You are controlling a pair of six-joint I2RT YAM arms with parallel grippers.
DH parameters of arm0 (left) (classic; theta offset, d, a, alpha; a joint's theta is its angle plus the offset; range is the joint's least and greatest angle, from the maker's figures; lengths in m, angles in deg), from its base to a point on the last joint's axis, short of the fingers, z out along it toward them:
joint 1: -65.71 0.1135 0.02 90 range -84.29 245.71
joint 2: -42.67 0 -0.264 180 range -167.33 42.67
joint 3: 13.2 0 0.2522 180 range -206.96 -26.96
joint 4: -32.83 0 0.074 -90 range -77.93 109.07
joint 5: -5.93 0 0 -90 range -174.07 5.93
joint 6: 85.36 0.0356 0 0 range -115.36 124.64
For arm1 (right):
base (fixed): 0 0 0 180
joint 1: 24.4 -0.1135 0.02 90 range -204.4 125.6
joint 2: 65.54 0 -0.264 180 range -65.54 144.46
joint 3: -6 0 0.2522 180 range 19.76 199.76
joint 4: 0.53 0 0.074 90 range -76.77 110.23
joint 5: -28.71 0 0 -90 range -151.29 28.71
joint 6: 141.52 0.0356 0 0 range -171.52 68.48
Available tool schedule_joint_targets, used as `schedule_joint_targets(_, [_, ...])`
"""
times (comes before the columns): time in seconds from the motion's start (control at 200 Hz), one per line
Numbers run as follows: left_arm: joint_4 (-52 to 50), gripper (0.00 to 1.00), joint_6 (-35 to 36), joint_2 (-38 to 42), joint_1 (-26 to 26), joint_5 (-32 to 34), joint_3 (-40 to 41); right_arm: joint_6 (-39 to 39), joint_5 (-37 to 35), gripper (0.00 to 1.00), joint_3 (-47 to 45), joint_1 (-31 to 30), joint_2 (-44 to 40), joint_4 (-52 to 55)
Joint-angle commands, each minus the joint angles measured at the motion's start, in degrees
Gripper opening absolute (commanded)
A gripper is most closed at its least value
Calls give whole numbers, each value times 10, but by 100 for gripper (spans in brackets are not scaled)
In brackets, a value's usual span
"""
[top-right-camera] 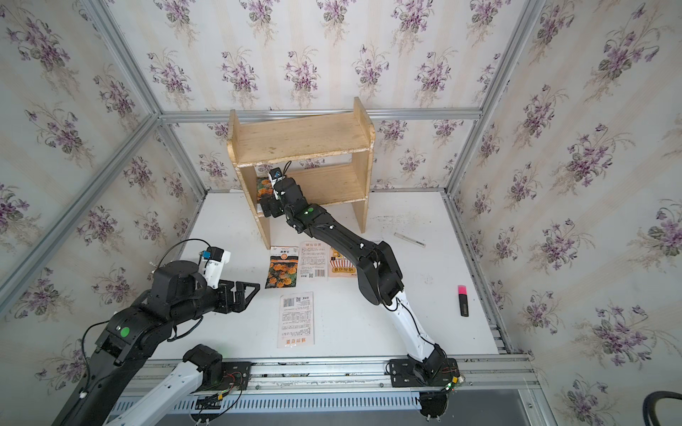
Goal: Take the seed bag off the shelf
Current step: Pick up the seed packet from the shelf.
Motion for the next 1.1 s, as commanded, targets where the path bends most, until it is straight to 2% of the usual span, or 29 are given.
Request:
schedule_joint_targets(0.0, [4,100,2,-1,0,5,1,-21,-10,100,15,-4,8,33])
schedule_joint_targets(0.13, [16,100,-1,-4,0,0,8,-42,-28,100,-4,-6,0,64])
schedule_joint_targets(0.255, [27,100,-3,-6,1,-8,15,-52,-47,100,-61,-5,-32,63])
schedule_joint_targets(0.44, [41,100,-6,-4,0,-15,24,-52,-52,100,-161,1,-100,34])
schedule_joint_targets(0.674, [45,100,-7,-2,0,-20,24,-37,-42,99,-211,5,-146,21])
schedule_joint_targets(0.919, [48,100,-5,-2,0,-17,27,32,-18,99,-194,9,-185,48])
schedule_joint_targets(1.094, [52,100,-4,-3,0,-17,27,99,32,99,-236,43,-238,38])
